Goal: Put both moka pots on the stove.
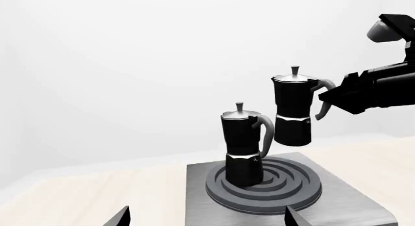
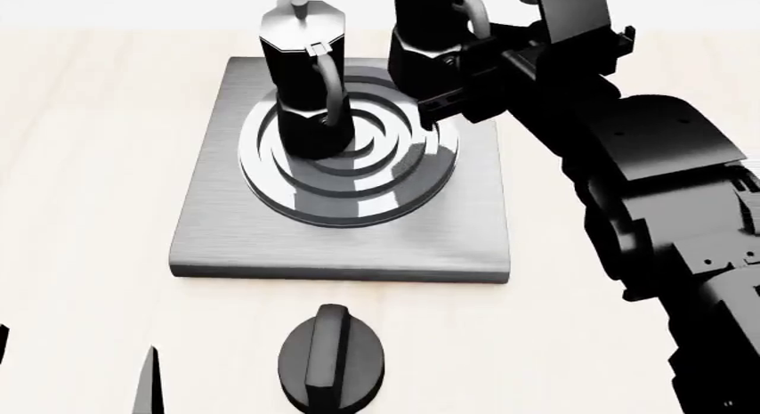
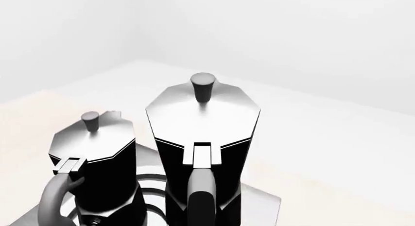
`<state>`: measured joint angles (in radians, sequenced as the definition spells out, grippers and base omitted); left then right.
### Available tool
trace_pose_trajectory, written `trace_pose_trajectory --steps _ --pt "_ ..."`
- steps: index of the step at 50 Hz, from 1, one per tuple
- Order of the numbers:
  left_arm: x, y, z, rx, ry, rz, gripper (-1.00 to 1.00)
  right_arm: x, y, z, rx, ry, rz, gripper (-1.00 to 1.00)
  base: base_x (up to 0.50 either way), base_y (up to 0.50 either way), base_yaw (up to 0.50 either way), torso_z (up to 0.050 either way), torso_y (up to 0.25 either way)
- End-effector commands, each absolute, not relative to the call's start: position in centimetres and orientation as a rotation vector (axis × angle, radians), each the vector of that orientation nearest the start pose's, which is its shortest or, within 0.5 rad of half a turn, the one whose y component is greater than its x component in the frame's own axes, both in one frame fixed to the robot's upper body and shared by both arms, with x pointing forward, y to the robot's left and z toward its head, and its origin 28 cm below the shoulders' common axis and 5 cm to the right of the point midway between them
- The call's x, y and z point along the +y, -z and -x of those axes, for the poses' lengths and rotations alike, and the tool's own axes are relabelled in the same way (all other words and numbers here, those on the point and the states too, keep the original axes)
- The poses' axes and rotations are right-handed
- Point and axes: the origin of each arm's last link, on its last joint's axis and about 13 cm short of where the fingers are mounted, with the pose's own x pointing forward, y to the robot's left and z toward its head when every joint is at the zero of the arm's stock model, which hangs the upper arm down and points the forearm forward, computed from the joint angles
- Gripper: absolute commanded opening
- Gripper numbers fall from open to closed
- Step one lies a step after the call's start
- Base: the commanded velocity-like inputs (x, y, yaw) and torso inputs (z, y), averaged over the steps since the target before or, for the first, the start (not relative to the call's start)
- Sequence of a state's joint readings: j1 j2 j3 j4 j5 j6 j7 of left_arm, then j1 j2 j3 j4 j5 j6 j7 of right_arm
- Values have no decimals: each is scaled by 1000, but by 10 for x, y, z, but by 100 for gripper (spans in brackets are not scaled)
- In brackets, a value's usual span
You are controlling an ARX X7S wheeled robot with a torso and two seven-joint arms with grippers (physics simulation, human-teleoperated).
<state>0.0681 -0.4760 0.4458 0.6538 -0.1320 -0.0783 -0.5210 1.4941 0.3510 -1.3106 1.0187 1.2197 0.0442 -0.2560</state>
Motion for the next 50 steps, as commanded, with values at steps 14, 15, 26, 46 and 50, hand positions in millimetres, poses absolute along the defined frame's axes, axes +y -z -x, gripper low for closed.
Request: trace_pose_trajectory --steps 14,15,26,46,50 --pt "193 -108 -160 -374 82 -85 100 -133 -241 -434 -88 -415 66 -100 0 0 0 1 1" --pt "193 -108 -160 -374 81 -85 100 -132 -241 -434 -87 -415 65 -100 0 0 0 0 0" --pt "193 -108 -159 -375 81 -82 100 -126 -234 -435 -76 -421 77 -100 0 0 0 0 1" --pt "191 -108 -159 -374 88 -81 100 -122 -214 -436 -37 -427 97 -100 0 0 0 1 1" --pt "192 -108 -160 -374 87 -81 100 -121 -209 -436 -30 -430 96 -100 0 0 0 0 0"
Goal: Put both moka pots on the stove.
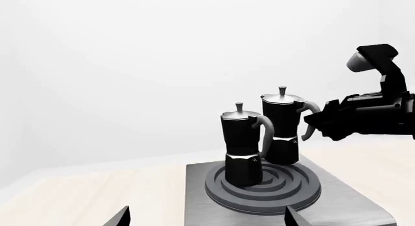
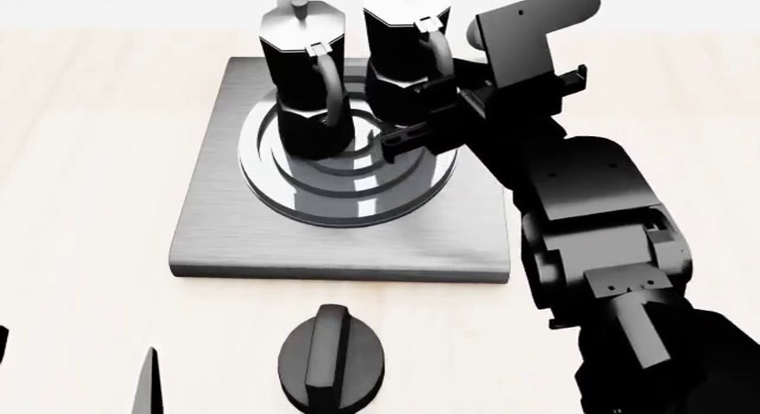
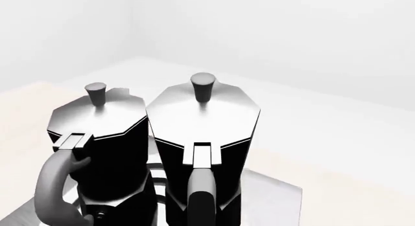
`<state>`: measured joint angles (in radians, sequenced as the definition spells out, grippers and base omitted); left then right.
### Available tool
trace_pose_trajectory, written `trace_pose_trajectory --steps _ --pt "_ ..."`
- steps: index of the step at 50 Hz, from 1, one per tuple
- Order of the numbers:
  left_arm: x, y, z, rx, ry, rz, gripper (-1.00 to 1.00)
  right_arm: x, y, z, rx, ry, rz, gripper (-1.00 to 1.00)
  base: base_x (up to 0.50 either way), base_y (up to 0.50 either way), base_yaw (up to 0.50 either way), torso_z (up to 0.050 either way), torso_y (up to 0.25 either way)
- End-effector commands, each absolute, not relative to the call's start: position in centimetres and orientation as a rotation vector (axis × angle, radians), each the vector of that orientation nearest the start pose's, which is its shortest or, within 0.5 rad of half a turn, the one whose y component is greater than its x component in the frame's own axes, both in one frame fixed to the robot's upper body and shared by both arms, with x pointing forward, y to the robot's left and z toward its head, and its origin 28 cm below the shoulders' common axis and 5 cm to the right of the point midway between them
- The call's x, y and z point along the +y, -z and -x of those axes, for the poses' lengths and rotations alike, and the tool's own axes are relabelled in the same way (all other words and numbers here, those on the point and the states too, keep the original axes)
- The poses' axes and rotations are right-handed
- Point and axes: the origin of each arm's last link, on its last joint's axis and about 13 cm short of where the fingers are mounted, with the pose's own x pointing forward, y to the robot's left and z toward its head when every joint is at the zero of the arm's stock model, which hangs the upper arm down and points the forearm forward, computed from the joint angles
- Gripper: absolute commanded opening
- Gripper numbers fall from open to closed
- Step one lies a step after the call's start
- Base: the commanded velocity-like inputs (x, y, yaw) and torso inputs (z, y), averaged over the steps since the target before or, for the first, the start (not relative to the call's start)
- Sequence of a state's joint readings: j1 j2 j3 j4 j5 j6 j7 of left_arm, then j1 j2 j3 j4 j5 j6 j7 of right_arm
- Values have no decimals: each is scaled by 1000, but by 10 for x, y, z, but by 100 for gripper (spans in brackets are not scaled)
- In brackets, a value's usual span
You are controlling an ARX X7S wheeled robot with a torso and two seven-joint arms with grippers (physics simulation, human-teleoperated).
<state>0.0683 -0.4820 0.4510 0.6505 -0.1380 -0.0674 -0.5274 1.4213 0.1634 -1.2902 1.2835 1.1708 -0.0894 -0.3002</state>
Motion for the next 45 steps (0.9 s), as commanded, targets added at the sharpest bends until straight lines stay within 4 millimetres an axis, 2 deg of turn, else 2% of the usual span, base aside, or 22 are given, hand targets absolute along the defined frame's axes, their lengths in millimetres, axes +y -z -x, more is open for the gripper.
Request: trace_pose_trajectory --steps 1,35,36,45 --pt "192 -108 -160 -374 87 -81 100 -121 -209 -436 -27 -431 102 -100 0 0 0 0 10" --pt "191 -106 -160 -374 90 -81 100 -123 -198 -434 -13 -417 91 -100 0 0 0 0 1" --pt "191 -106 -160 -376 88 -80 100 -123 -199 -434 -19 -410 89 100 0 0 0 0 10" --pt "191 -105 -161 -375 92 -79 100 -124 -200 -435 -31 -403 93 100 0 0 0 0 0"
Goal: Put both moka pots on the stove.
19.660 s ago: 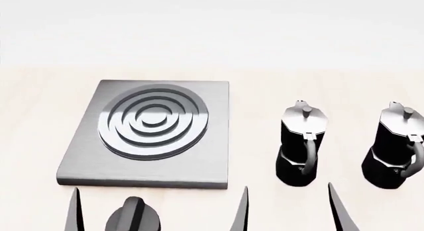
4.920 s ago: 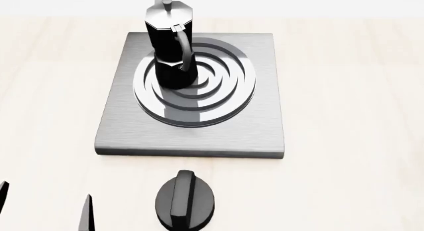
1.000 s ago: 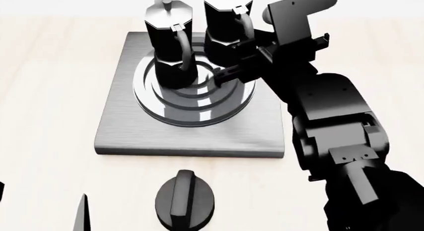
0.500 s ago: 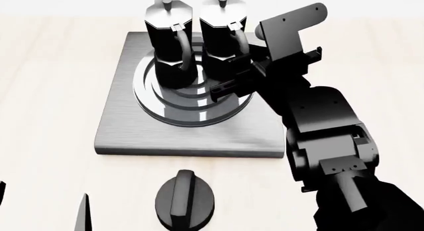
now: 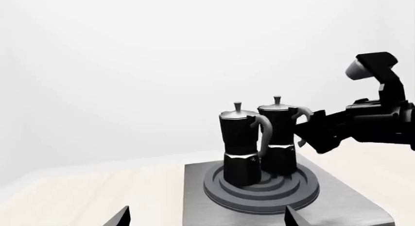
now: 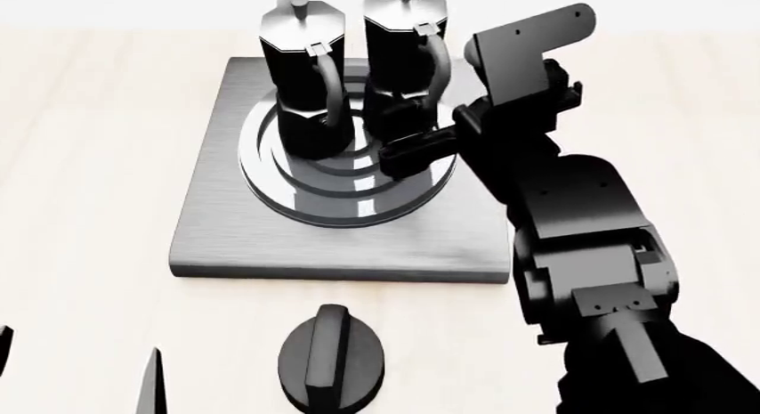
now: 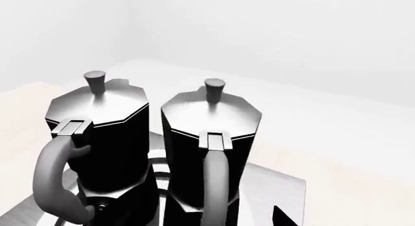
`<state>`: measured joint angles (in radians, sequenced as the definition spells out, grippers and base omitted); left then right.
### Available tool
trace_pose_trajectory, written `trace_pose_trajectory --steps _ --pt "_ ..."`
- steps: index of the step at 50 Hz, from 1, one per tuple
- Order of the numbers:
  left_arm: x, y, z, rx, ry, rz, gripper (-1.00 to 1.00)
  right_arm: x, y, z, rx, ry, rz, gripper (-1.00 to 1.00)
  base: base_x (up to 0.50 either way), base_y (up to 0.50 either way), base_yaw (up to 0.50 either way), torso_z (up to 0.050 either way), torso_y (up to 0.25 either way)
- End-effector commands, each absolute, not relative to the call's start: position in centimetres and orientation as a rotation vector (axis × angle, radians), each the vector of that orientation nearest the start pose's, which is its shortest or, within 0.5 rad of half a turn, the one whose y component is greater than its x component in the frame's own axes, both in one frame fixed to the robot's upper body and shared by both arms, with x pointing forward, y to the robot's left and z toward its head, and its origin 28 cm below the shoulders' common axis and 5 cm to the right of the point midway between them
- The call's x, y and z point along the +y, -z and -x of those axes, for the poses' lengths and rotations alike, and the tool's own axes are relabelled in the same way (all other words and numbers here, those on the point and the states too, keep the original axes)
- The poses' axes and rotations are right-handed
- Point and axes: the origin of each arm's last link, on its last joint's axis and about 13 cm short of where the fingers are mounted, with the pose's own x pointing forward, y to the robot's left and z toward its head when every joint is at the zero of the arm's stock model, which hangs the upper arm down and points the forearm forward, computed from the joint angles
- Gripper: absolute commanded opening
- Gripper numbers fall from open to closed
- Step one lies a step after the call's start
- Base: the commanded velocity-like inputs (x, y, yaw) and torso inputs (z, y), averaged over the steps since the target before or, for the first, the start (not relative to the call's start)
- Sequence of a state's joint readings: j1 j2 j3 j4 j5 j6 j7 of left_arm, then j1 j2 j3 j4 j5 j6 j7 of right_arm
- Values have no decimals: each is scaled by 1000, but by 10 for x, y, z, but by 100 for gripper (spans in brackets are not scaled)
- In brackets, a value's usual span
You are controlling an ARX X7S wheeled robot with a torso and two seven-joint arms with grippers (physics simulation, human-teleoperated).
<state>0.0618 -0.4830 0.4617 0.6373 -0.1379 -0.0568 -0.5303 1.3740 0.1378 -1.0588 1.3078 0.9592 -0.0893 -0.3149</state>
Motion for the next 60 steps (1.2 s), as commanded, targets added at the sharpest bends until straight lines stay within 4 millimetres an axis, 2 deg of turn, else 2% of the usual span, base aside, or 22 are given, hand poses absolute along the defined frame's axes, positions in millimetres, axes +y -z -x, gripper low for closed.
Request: trace_pose_trajectory --steps 1,4,7,18,21,32,34,41,48,60 --pt "191 -105 -161 -374 92 -79 100 -125 -200 -434 -34 -404 92 100 0 0 0 0 0" --pt "191 -104 -161 -373 93 -79 100 -125 -203 -434 -57 -400 91 100 0 0 0 0 0" --pt "191 -104 -161 -372 95 -79 100 -125 -214 -421 -115 -411 71 100 0 0 0 0 0" --pt "190 -106 -159 -375 96 -81 100 -122 -222 -361 -243 -407 69 100 0 0 0 0 0" --pt "189 -106 -159 -373 99 -80 100 -120 -227 -336 -316 -401 59 100 0 0 0 0 0" --pt "189 -108 -159 -376 99 -81 100 -111 -229 -285 -467 -317 20 100 0 0 0 0 0" --pt "189 -108 -159 -376 99 -80 100 -108 -222 -278 -493 -299 97 100 0 0 0 0 0" --pt "189 -108 -158 -378 98 -80 100 -102 -211 -248 -562 -240 77 100 0 0 0 0 0" --pt "188 -108 -157 -379 99 -79 100 -98 -196 -227 -570 -233 82 100 0 0 0 0 0" --pt "189 -108 -158 -379 97 -79 100 -93 -161 -205 -510 -264 92 100 0 0 0 0 0"
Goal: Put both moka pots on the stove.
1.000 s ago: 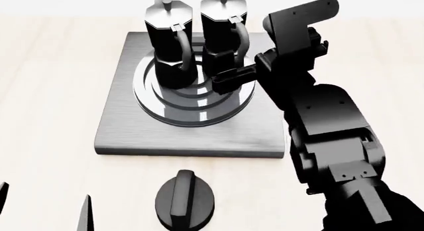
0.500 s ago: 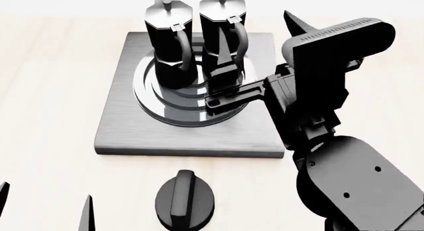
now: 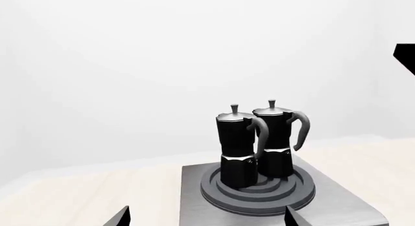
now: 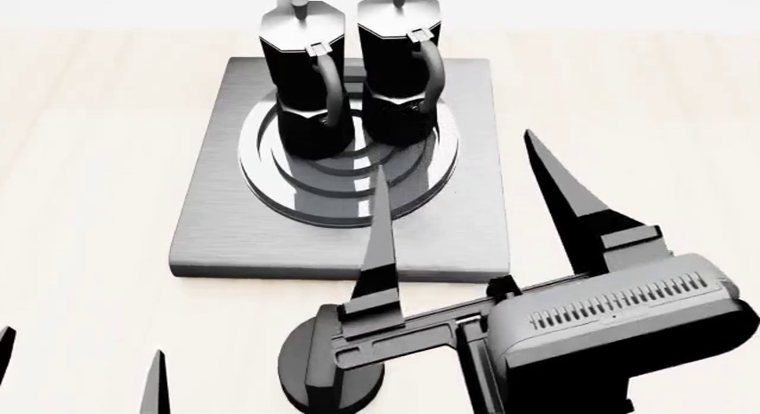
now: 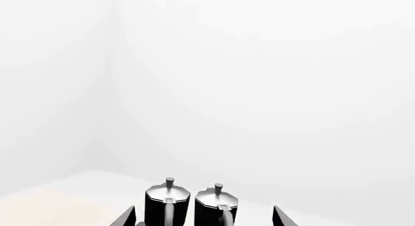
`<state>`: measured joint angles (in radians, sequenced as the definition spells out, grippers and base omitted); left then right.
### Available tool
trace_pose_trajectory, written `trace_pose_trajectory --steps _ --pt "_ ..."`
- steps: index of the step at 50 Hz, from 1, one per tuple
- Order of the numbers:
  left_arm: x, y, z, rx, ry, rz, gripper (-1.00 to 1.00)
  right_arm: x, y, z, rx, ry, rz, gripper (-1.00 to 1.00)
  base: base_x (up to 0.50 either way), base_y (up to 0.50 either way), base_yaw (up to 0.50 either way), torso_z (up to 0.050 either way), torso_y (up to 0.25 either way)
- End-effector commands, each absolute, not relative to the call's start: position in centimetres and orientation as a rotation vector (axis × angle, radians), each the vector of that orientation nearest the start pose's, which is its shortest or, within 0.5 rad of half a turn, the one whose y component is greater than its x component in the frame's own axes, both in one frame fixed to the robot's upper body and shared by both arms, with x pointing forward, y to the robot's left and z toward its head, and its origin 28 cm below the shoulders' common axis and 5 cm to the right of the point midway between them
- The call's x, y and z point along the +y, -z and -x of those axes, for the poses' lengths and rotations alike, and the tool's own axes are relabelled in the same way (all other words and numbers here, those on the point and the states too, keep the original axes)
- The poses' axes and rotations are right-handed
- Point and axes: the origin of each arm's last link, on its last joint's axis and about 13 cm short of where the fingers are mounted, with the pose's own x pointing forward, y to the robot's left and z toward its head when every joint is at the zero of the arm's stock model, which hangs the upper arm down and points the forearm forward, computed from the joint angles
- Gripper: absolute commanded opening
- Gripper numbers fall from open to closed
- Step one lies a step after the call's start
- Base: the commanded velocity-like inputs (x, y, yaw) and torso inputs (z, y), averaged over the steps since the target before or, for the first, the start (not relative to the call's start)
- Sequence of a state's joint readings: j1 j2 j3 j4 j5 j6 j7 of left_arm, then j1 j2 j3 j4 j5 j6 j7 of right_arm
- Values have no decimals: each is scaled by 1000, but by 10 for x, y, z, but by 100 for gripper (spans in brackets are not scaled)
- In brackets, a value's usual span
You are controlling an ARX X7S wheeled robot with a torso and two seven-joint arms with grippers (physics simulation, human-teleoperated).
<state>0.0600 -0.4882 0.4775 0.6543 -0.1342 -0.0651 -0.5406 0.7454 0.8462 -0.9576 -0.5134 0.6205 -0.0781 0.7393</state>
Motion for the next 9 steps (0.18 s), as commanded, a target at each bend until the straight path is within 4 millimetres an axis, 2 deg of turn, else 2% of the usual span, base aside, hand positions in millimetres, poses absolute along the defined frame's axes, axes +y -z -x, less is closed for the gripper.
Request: trace_pose_trajectory --steps 1,9 --pt "189 -108 -158 -379 96 -79 100 -92 -159 -204 -507 -264 92 100 0 0 0 0 0" --pt "188 -108 -158 -379 98 -79 100 -95 -142 -190 -476 -242 81 100 0 0 0 0 0"
